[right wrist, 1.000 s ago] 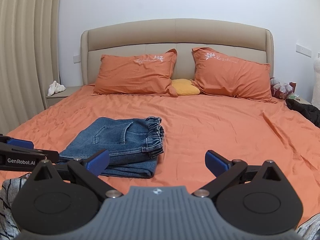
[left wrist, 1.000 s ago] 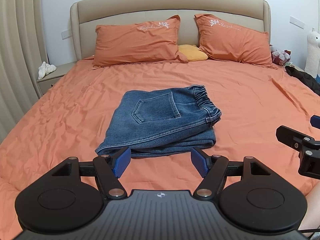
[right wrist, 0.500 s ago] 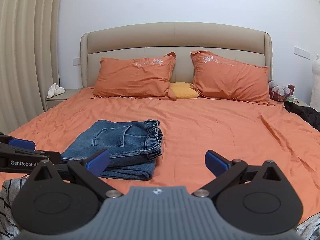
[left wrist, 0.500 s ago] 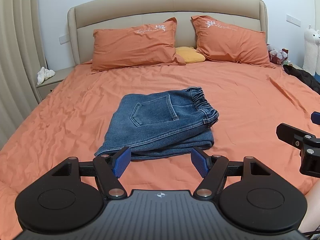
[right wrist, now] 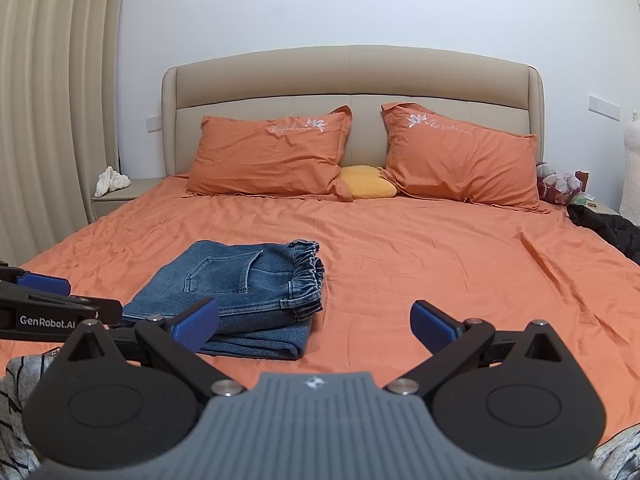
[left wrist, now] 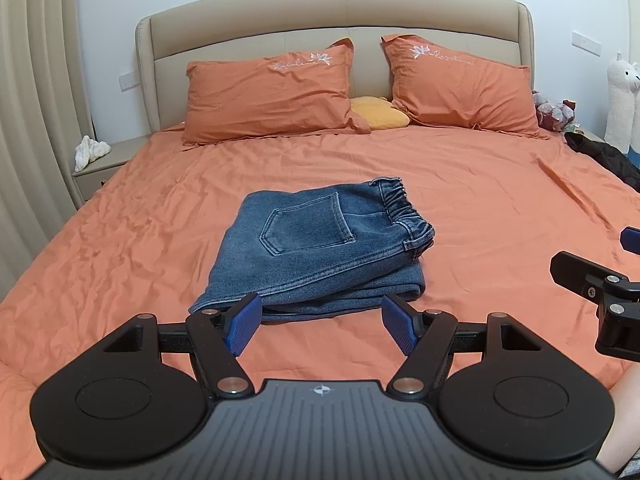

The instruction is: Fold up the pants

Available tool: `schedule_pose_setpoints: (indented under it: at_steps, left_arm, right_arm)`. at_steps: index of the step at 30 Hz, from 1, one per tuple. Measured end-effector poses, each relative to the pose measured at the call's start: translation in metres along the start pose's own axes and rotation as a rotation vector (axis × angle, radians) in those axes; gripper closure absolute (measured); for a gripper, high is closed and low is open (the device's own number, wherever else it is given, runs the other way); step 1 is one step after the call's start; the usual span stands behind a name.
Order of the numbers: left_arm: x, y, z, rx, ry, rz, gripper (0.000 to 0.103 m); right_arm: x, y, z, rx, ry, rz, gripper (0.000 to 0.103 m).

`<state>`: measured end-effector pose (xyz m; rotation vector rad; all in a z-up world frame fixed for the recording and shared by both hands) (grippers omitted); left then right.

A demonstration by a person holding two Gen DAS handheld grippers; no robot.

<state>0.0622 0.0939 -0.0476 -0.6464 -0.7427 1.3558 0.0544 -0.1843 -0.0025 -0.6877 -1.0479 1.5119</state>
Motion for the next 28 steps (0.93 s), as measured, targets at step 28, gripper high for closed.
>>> schedule_pose_setpoints:
  at_steps: [28]
  left_arm:
    - [-0.0079, -0.0082, 0.0095, -0.016, 0.010, -0.019, 0.023]
  right_arm:
    - [-0.0029, -0.0024, 0.0065, -0.006, 0.002, -0.017, 0.005]
Point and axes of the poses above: each gripper's, at about its wrist camera, not at the fingertips, and z roughly against the way its jaws point, x to its left, y to its underside, the point moved 3 cm from there along -z, roughly the way its jaws point, and after that the axes turned 1 degree about -z, right-handed, at the moved point
